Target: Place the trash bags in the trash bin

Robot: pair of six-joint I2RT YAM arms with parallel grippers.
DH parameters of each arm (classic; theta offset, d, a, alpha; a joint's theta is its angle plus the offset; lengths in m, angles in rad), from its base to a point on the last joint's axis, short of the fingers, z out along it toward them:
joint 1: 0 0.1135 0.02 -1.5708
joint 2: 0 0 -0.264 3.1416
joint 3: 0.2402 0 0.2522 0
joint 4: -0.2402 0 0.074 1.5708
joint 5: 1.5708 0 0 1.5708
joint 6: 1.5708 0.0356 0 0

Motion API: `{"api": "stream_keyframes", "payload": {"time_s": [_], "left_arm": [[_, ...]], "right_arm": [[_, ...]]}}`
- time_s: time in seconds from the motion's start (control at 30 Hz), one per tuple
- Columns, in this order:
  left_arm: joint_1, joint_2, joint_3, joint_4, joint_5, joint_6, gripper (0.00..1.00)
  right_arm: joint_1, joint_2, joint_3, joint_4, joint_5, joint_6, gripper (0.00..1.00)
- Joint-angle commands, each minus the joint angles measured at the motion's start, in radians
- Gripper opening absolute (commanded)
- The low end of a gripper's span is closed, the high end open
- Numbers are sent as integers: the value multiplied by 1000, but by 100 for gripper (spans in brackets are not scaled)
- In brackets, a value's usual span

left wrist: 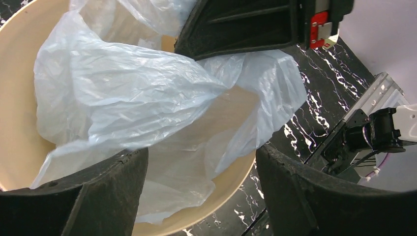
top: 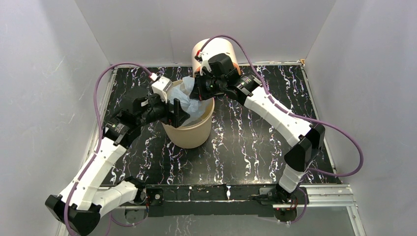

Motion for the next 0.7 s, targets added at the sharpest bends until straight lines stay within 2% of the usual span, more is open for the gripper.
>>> {"api": "stream_keyframes", "payload": {"time_s": [0.0,0.23,0.4,0.63,0.67], "left_arm": [[3,-46,63,-90,-31,25,80],[3,-84,121,-172,-180,29,83],[3,-60,137,-232,-381,2,82],[3,2,114,-224,-383,11,76],[3,5,109,-208,-371,17,73]], "right_arm": [[0,-1,35,9,1,-16,0],[1,3,48,2,11,-15,0],[0,0,55,10,-10,-6,0],[1,2,52,12,-33,1,0],[1,1,52,12,-34,2,0]]}}
